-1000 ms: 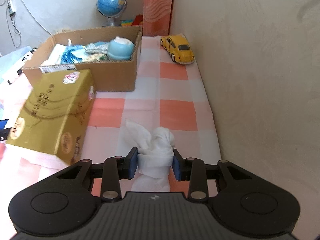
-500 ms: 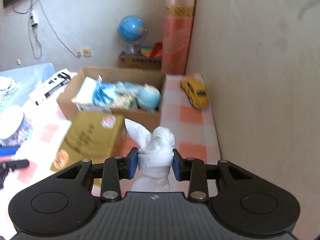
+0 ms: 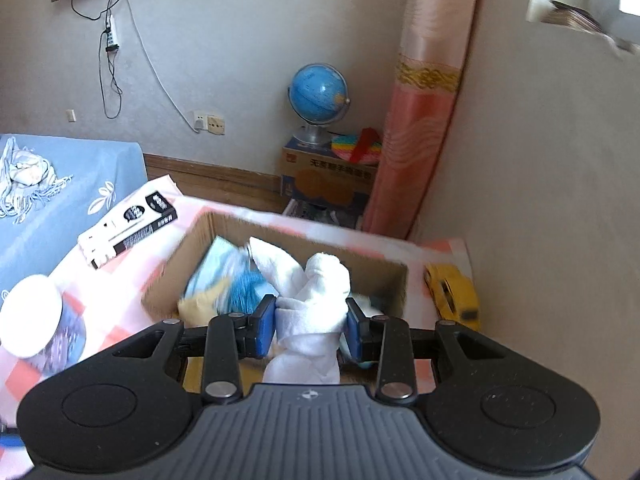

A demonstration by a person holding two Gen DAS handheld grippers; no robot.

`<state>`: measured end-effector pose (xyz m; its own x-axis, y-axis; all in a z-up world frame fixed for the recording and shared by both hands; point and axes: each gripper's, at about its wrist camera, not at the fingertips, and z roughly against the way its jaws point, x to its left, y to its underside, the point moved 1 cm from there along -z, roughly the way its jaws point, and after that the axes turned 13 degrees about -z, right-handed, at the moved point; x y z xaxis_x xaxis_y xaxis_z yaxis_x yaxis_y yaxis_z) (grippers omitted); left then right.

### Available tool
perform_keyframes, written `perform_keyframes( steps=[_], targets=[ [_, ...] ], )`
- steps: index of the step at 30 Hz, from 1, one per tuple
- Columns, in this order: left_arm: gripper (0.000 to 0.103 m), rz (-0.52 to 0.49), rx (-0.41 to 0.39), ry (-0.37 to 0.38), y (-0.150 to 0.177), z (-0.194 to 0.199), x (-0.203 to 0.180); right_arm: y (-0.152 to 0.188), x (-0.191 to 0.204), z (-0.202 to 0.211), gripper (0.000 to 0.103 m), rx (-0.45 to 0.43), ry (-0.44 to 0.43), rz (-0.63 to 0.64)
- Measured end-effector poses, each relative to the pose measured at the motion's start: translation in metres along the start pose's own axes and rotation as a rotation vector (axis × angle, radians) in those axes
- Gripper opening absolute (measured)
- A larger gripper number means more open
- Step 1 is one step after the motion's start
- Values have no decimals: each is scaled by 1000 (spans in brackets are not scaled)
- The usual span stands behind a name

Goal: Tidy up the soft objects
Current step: 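Carry the white cloth with the right tool and drop it into the box, then carry the cream scrunchie with the left tool and release it into the box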

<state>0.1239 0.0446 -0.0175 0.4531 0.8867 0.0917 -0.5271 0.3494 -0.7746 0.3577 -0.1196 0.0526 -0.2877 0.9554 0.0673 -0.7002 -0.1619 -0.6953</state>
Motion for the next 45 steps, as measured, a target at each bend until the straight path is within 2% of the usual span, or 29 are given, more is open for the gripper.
perform_keyframes(
  steps=[4,5,6,8,9,13,16,25,37,42,45],
  targets=[
    [28,15,7,-20,1,-1,3,-13,8,-25,41,7,-20,6],
    [28,17,9,-24,1,-2,4,-13,10,-31,46,10,-17,10],
    [28,16,11,-27,1,-3,4,-13,11,-35,63,2,-5,10],
    [28,16,16,-32,1,-3,5,-9,12,-41,90,-2,7,9],
    [28,14,16,-32,0,-3,5,-6,10,-41,95,-9,3,1],
    [28,1,15,-24,-4,-5,4,7,-1,-31,97,-16,-24,-38],
    [28,-9,21,-12,-9,-8,3,18,-7,-18,103,-26,-24,-56],
    [28,-15,30,-2,-34,-15,15,65,-19,30,103,-72,1,-124],
    [28,-21,7,-85,-103,-48,47,133,-21,77,103,-125,71,-226],
    [29,-7,10,-101,-130,-74,56,150,-23,90,103,-132,48,-279],
    [32,-12,22,-123,-142,-89,58,154,-23,95,103,-142,69,-272]
  ],
)
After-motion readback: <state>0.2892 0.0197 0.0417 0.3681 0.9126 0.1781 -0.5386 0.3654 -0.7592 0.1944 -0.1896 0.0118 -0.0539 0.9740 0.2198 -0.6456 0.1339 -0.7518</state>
